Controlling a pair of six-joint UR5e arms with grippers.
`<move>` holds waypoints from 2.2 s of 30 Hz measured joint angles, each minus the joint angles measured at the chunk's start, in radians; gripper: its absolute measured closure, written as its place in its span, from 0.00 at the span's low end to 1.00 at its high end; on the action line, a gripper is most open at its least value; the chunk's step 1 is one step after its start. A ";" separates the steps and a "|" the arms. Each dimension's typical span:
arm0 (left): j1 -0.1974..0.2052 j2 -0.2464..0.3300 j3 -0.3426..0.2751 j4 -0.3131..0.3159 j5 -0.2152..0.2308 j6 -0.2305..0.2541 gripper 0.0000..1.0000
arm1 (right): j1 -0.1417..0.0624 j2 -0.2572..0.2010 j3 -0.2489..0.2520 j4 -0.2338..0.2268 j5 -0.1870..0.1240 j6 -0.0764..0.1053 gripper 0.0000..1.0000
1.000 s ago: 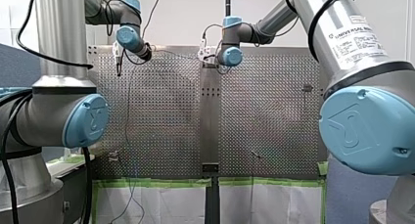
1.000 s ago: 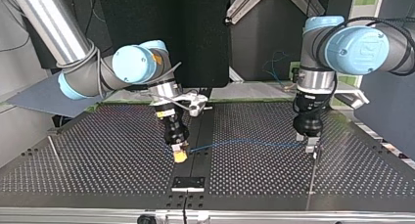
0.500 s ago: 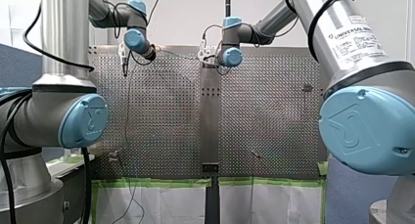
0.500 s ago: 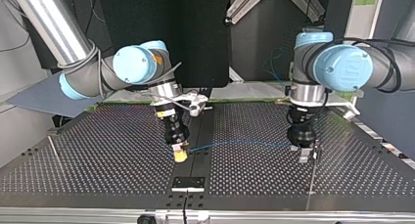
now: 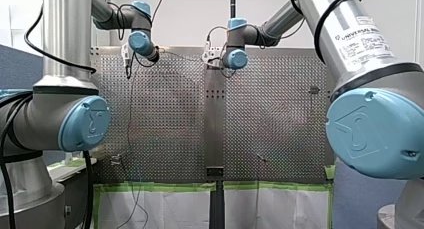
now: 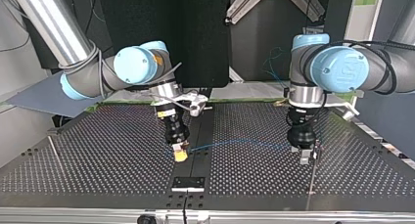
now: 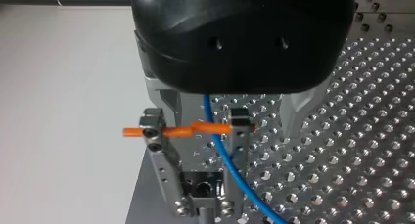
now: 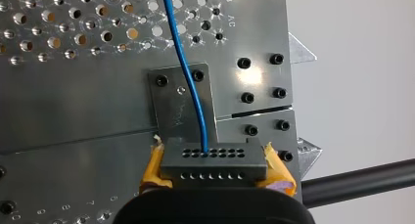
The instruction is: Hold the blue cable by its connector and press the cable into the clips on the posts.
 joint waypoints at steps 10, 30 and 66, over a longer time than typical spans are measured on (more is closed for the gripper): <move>-0.011 0.001 0.001 0.021 -0.018 0.017 0.57 | 0.000 0.003 0.000 0.000 0.000 -0.001 0.98; -0.046 0.001 -0.005 0.072 -0.107 0.029 1.00 | 0.000 0.009 0.004 0.000 0.001 -0.003 0.98; -0.256 -0.224 -0.157 0.311 -0.273 0.077 1.00 | -0.062 0.041 0.276 -0.096 0.060 0.005 0.98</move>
